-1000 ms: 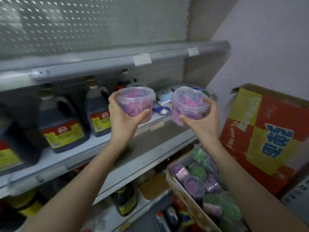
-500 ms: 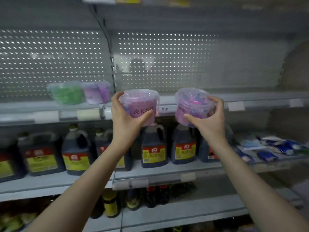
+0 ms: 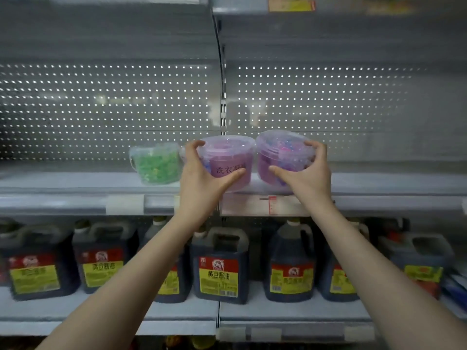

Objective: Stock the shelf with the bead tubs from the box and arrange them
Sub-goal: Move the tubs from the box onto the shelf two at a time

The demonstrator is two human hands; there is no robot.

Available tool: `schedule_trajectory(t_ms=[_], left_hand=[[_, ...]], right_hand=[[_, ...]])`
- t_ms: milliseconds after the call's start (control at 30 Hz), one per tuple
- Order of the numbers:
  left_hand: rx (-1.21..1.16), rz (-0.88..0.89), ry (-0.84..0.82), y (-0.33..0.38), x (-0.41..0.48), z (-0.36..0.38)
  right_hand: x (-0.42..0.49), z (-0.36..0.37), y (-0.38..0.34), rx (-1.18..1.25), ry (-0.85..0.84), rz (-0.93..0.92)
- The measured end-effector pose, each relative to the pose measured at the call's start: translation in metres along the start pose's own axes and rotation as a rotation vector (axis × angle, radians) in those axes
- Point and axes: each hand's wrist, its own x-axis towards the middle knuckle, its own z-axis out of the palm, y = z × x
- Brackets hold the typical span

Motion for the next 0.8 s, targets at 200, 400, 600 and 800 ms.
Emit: schedule_trajectory(t_ms=[200, 400, 600, 800], left_hand=[[0.002, 0.023, -0.083, -0.011, 0.024, 0.030], [0.201, -0.023, -0.200, -0.028, 0.046, 0.043], [0.320, -0.052, -0.142, -0.002, 0.045, 0.030], [0.301, 0.027, -0.213, 0.031, 0.006, 0.036]], right_hand=[[0.030, 0.009, 0.019, -0.176, 0.003, 0.095], [0.044, 0.002, 0.031, -0.583, -0.200, 0.113], [0.031, -0.015, 0.024, -0.604, -0.119, 0.037], [0.003, -0.056, 0.023, -0.608, -0.119, 0.035]])
